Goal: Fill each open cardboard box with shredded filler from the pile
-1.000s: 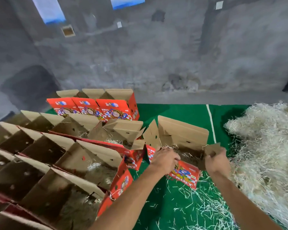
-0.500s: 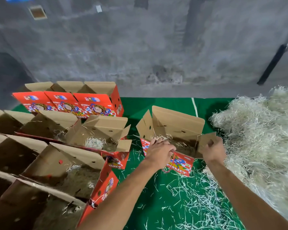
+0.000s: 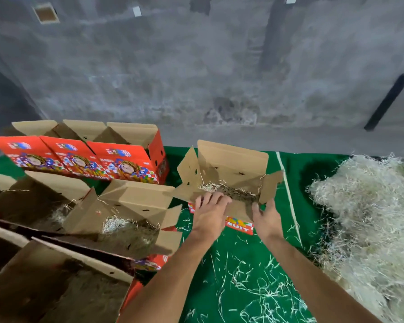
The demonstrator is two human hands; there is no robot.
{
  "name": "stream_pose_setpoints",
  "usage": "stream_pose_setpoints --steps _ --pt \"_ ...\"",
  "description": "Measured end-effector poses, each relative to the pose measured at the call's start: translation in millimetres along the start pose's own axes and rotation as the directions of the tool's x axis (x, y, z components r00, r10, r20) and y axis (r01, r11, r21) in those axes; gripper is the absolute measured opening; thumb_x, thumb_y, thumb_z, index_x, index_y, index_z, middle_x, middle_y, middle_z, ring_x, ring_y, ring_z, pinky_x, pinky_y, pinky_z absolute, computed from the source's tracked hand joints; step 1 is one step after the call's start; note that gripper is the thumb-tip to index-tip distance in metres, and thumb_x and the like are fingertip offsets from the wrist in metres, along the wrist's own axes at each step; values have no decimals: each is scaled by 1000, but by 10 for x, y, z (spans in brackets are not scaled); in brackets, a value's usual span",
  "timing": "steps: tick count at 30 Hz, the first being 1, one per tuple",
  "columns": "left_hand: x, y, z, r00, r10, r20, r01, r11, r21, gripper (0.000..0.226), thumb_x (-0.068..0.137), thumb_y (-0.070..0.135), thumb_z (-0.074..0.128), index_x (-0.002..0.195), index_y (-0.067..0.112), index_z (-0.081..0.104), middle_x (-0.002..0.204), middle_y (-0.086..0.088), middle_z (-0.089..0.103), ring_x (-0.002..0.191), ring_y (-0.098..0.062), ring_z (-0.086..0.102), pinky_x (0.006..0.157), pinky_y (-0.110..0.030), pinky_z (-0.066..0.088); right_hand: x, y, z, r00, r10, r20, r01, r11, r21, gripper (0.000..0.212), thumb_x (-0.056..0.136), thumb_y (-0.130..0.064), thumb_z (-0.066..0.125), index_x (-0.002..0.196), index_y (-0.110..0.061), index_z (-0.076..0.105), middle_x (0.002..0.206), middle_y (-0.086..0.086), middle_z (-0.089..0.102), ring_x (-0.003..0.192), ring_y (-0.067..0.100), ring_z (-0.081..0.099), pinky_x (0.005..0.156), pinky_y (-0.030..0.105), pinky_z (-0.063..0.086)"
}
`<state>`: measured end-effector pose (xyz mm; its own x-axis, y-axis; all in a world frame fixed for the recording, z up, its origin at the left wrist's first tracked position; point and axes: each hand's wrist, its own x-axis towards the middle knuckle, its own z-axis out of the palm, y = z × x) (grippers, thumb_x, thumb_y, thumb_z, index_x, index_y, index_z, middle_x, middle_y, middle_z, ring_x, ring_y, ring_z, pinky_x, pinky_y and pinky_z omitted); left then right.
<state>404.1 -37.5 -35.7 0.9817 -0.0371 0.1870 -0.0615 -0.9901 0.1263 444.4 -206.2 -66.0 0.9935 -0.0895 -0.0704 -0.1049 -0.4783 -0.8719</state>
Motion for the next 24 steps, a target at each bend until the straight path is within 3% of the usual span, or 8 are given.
stream_pose_setpoints --steps 3,6,11,15,18,24 --pt "217 -197 114 998 -55 -33 55 998 -11 57 82 7 63 130 34 49 130 7 46 115 -18 40 97 -34 34 288 -89 246 998 -34 44 36 998 -45 15 103 -31 46 108 -16 47 90 5 66 69 16 65 62 36 57" --pt "448 -357 217 993 -107 -50 106 994 -31 64 77 2 61 131 32 47 132 5 44 115 -20 40 98 -35 35 549 -220 437 996 -49 69 54 996 -73 19 104 -33 44 105 -14 47 91 8 65 75 26 66 70 42 56" --pt "763 -536 376 977 -213 26 212 976 39 83 68 -10 59 138 27 32 147 -5 29 129 -28 30 108 -46 29 827 -374 718 988 -115 98 127 984 -122 22 105 -34 38 111 -13 45 93 12 65 81 33 63 71 35 45" --pt "929 -649 427 972 -235 -11 235 969 77 82 64 -13 58 133 23 33 145 -8 31 130 -30 30 108 -52 28 1037 -509 863 984 -114 136 130 985 -116 22 106 -33 35 113 -15 45 96 8 63 88 32 63 78 40 49" --pt "996 -695 425 972 -236 -24 237 968 84 80 62 -12 62 129 23 34 139 -7 34 126 -29 32 104 -52 32 1120 -549 921 983 -119 143 137 983 -124 17 106 -32 36 111 -19 44 87 -2 59 84 27 62 74 35 45" --pt "958 -662 292 966 -255 49 250 964 90 77 74 -9 61 138 22 32 149 -7 28 135 -28 28 114 -54 26 1015 -646 848 979 -89 182 125 972 -201 23 105 -35 37 122 -20 42 96 3 65 88 28 66 81 44 53"
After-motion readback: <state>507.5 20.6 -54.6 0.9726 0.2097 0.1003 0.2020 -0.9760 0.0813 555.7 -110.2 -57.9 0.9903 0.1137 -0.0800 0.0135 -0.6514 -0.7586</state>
